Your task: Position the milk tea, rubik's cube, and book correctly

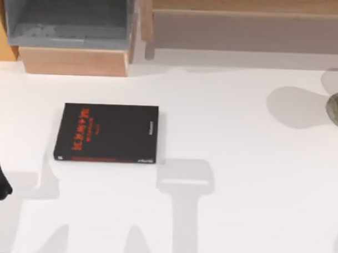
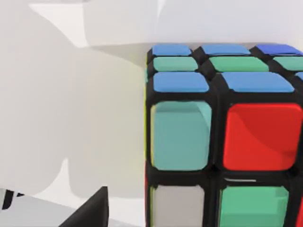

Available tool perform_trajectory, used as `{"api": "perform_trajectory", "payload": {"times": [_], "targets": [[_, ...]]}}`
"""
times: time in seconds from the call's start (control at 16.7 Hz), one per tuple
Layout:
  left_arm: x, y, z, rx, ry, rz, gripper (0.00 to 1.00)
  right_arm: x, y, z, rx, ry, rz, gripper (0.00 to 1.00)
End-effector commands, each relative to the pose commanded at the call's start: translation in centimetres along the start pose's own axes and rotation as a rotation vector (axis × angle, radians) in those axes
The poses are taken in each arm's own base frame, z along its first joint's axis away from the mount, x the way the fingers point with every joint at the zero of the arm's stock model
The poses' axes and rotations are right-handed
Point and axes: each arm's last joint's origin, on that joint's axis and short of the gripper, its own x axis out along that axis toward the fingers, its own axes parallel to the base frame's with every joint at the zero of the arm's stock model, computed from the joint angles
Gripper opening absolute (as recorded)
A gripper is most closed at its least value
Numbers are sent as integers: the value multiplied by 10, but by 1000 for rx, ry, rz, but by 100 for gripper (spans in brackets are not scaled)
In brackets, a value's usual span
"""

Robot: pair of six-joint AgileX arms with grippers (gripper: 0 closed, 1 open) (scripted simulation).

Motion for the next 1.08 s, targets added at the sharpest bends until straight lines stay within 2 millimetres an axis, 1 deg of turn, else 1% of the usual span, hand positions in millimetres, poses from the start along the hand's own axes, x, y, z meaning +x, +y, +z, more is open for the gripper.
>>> {"api": "perform_trajectory", "payload": {"times": [0.18, 0.48, 1.08], "targets": [[0, 0, 0, 0, 0, 0, 100, 19, 1, -1, 0, -1, -1, 100], [0, 0, 0, 0, 0, 0, 100, 22, 2, -1, 0, 0, 0, 100], [0, 0, 0, 0, 0, 0, 100, 22, 2, -1, 0, 0, 0, 25]]}}
